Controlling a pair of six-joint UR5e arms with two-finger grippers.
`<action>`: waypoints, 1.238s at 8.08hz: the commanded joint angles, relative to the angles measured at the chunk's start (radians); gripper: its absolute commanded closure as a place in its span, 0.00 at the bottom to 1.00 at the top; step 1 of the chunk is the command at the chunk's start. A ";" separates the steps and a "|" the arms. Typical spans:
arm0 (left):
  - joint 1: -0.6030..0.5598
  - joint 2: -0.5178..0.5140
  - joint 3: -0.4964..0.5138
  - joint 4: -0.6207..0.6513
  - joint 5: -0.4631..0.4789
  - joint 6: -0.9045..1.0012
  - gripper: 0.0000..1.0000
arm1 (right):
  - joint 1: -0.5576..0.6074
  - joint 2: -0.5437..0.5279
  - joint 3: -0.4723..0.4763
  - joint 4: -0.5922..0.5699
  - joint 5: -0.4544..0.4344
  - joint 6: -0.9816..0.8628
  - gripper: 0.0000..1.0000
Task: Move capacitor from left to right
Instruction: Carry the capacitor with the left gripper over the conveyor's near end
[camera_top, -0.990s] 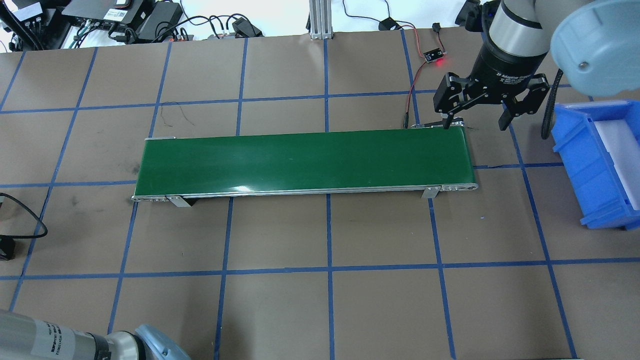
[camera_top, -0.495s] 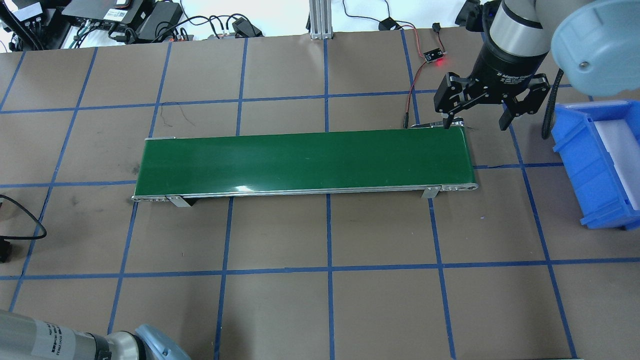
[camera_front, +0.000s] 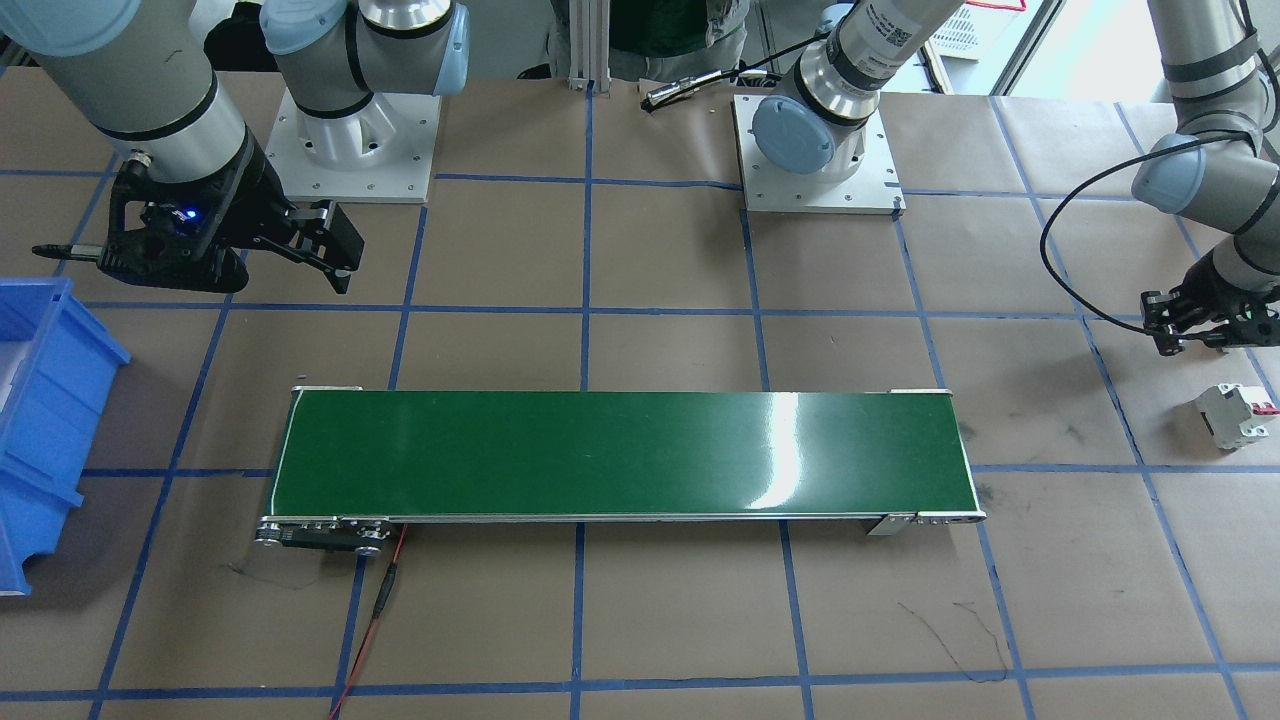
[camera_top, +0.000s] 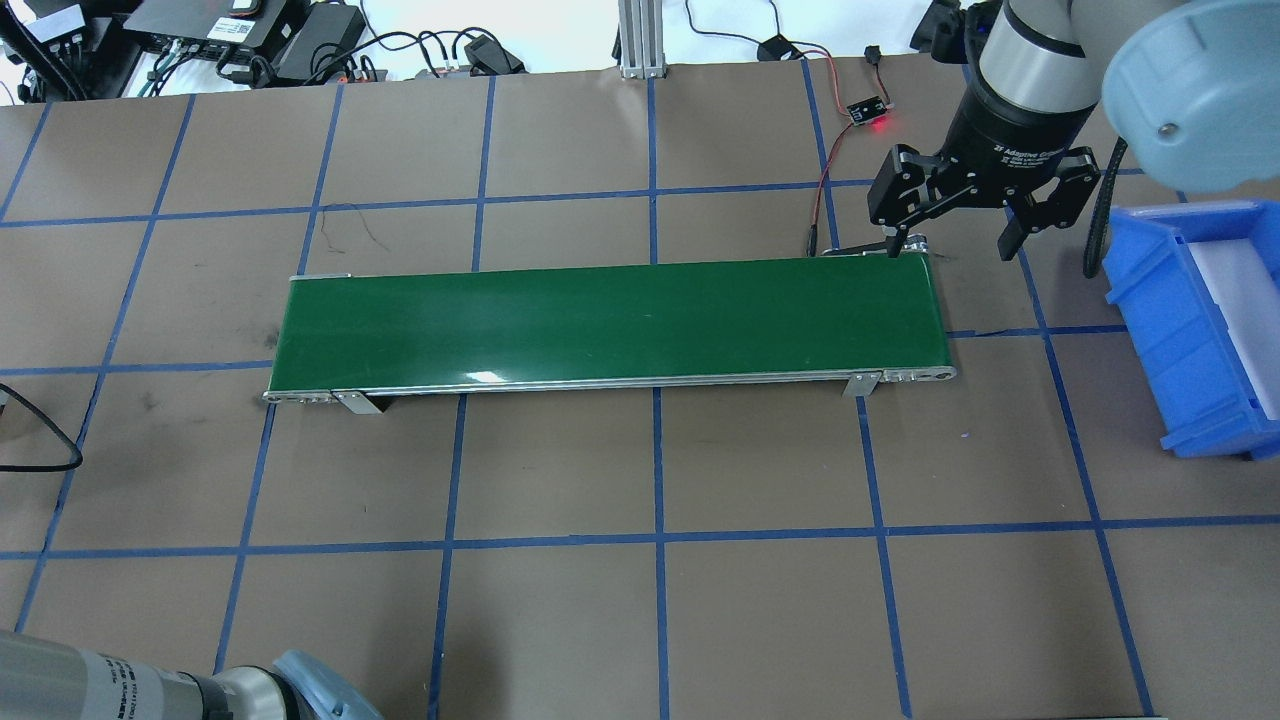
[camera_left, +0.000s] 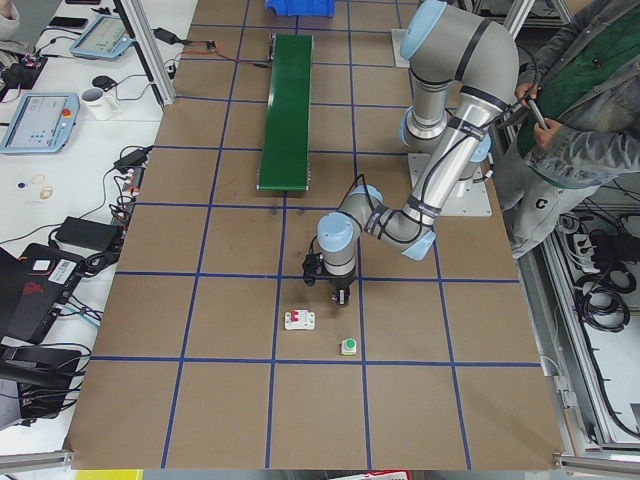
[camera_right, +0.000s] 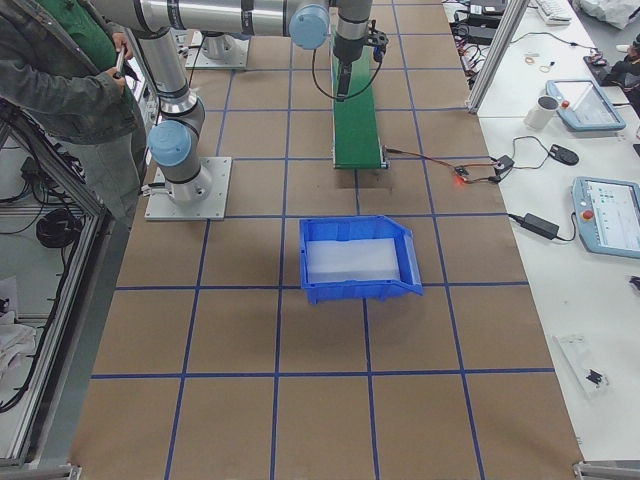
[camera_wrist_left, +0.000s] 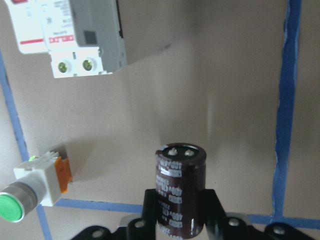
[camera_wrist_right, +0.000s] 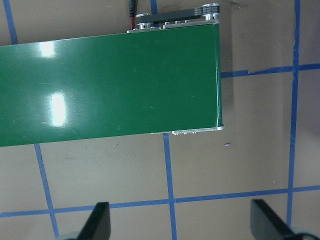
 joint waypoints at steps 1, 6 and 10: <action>-0.096 0.099 0.007 -0.068 0.041 -0.108 1.00 | 0.000 0.000 0.000 -0.001 0.000 -0.001 0.00; -0.471 0.181 0.009 -0.189 0.041 -0.581 1.00 | -0.002 0.000 0.000 0.001 0.000 -0.001 0.00; -0.670 0.274 0.014 -0.421 0.053 -0.809 1.00 | -0.002 0.000 0.000 -0.001 0.000 -0.001 0.00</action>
